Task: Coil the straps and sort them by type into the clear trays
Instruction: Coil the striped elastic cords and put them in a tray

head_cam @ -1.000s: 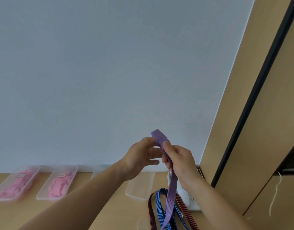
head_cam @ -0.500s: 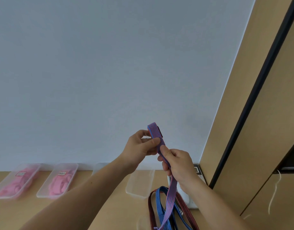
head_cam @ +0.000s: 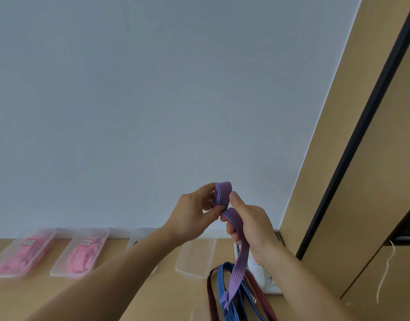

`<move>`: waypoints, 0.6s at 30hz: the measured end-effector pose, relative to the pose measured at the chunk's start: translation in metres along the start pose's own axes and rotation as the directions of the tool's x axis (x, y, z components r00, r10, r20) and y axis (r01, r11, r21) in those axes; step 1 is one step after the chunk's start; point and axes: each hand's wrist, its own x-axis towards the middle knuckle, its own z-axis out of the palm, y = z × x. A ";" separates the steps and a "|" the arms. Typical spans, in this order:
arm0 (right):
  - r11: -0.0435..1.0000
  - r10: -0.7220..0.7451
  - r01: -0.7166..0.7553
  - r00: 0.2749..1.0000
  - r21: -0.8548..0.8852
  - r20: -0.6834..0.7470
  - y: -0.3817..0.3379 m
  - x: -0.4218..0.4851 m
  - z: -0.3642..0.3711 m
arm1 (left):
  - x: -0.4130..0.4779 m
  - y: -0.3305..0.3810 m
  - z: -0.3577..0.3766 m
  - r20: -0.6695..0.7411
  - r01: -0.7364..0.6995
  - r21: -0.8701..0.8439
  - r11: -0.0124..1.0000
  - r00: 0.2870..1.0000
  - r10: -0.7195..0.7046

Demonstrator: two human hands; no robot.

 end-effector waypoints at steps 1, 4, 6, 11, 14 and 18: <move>1.000 0.010 -0.010 1.000 0.003 -0.002 0.000 0.000 0.000 | -0.001 -0.002 0.000 0.004 -0.051 0.064 0.997 0.999 0.051; 1.000 0.019 -0.019 1.000 -0.006 0.000 -0.002 0.002 -0.001 | -0.004 -0.005 0.000 0.027 -0.158 0.242 0.957 0.987 0.156; 1.000 0.011 -0.011 1.000 -0.011 -0.002 -0.001 0.003 -0.001 | -0.005 -0.007 0.001 0.016 -0.215 0.327 0.920 0.975 0.222; 0.999 -0.001 0.001 1.000 0.048 0.007 0.003 0.006 -0.004 | 0.000 -0.017 0.000 0.054 -0.313 0.353 0.882 0.948 0.315; 0.996 -0.025 0.025 1.000 0.088 -0.010 0.001 0.009 -0.009 | 0.001 -0.019 0.003 0.079 -0.167 0.167 0.972 0.985 0.156; 0.992 -0.096 0.093 0.995 0.082 0.027 0.001 0.011 -0.011 | 0.012 -0.010 0.008 0.159 0.389 -0.541 0.746 0.918 -0.364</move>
